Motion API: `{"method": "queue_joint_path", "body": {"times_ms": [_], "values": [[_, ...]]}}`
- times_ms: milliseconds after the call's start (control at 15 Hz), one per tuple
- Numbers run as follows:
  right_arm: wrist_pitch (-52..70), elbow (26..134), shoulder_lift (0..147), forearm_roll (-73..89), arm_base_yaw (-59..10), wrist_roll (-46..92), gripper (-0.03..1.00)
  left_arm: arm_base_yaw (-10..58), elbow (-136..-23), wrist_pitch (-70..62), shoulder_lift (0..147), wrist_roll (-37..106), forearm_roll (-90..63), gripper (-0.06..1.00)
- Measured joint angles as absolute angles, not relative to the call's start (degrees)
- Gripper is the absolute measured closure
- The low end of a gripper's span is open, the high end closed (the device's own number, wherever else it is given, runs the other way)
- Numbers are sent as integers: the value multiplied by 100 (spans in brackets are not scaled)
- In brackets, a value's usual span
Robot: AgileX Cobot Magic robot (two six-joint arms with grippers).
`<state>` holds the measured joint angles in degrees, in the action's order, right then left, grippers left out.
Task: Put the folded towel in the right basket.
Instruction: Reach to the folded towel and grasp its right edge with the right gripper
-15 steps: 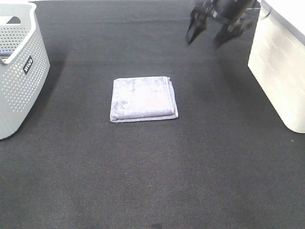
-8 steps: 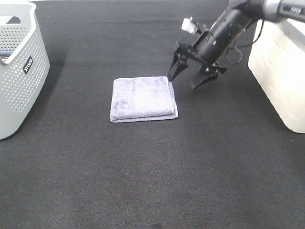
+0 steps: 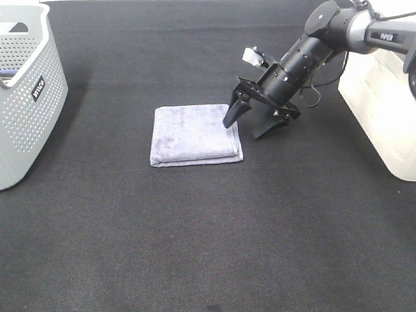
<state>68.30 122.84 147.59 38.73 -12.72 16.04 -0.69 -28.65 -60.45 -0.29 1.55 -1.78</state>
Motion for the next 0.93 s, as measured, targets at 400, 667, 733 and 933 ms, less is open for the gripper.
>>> {"method": "queue_joint_path", "body": {"times_ms": [400,667,733,933], "values": [[6721,12324,14943,4228,-1312,1845,22,-69,-2865,-6045,-29,155,-178,-3],[6452,12330,14977,4263,-1587,2017,33,-69,-2865,-6045,-29,155,-178,-3],[6377,12330,14994,4269,-1599,2017,41,-69,-2865,-6045,-29,155,-178,-3],[6205,12330,15063,4228,-1599,2011,84,-69,-2865,-6045,-29,155,-178,-3]]}}
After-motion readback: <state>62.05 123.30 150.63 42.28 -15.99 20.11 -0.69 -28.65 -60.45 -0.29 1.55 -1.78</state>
